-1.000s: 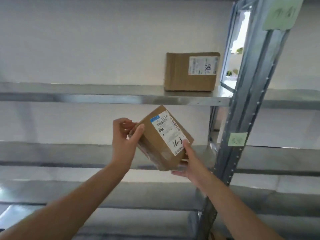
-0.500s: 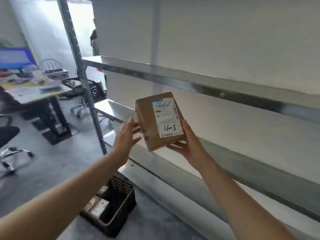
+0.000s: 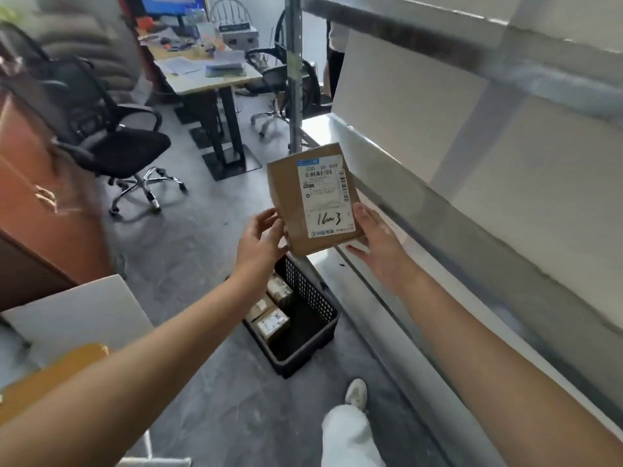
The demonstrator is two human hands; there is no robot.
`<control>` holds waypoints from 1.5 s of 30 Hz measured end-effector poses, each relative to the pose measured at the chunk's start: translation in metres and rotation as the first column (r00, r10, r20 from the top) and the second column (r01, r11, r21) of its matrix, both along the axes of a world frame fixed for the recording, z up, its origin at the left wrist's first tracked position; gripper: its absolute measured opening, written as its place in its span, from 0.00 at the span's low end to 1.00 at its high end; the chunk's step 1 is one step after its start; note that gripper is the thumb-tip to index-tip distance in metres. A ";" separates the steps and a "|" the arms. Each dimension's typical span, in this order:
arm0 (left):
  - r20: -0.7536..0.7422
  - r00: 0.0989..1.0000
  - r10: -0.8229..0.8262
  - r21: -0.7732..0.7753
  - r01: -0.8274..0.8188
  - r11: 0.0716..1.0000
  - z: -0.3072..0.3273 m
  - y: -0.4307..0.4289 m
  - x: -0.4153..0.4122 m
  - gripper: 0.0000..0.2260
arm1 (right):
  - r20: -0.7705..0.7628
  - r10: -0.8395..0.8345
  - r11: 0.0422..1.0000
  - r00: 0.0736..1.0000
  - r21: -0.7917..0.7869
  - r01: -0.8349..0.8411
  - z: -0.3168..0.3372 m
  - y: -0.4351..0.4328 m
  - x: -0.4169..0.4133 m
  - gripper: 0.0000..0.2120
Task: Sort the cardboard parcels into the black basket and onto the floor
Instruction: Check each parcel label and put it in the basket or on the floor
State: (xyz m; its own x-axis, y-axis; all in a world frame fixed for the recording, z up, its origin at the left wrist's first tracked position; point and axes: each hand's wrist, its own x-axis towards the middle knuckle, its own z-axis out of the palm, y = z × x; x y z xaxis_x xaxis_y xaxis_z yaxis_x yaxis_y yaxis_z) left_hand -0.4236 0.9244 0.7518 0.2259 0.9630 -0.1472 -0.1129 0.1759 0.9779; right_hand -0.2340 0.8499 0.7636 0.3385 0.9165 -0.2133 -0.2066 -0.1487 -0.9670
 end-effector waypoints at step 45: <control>-0.592 0.444 -0.672 -0.594 0.323 0.737 -0.622 0.212 0.036 0.20 | -0.198 -0.145 0.303 0.969 -0.942 -0.147 -0.637 0.187 -0.046 0.24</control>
